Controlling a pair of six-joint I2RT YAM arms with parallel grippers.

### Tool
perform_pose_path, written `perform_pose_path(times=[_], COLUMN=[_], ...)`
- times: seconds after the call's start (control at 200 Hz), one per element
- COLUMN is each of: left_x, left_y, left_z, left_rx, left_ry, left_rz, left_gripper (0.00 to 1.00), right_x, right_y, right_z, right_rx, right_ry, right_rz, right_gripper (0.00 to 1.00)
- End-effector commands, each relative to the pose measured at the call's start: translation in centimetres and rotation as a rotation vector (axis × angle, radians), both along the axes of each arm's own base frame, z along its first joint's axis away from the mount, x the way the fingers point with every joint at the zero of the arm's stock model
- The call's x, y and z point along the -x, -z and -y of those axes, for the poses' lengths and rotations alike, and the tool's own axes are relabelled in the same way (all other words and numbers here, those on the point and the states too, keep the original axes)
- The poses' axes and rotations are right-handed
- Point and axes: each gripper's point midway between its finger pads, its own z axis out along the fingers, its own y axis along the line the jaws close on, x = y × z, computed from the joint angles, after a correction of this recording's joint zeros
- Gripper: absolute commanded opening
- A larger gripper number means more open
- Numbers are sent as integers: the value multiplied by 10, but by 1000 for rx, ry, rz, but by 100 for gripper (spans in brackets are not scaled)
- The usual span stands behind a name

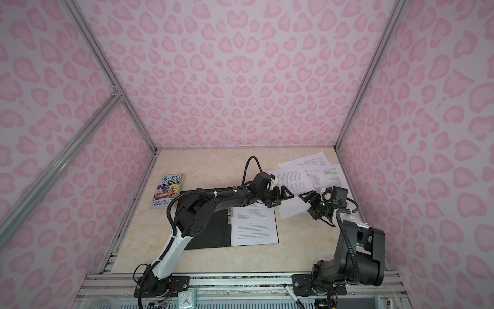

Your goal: Put the files into the folder

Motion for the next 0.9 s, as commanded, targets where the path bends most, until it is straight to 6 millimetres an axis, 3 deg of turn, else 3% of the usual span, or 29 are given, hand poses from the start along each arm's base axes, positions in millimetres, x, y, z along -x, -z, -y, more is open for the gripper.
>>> perform_pose_path(times=[0.0,0.16,0.36,0.575,0.63,0.71,0.82,0.895], left_x=[10,12,13,12,11,11,7,5], left_y=[41,43,45,44,42,39,27,11], left_z=[-30,-33,-36,-37,-37,-35,-31,-25], left_rx=[-174,-179,-184,-178,-176,-171,-138,-107], left_ry=[-41,-39,-40,-39,-37,-33,-14,21], left_rz=[-90,-93,-95,-91,-86,-76,-40,21], left_gripper=[100,100,100,100,100,100,100,100], right_x=[-7,-22,-19,-11,-10,-8,-6,-4], right_y=[1,10,17,31,32,32,32,34], right_z=[11,29,45,52,53,55,56,56], right_rx=[33,53,98,149,153,171,184,186], right_ry=[8,37,73,77,79,80,85,85], right_rz=[5,-15,-52,-116,-121,-131,-140,-147], right_gripper=[78,74,65,43,28,14,0,0])
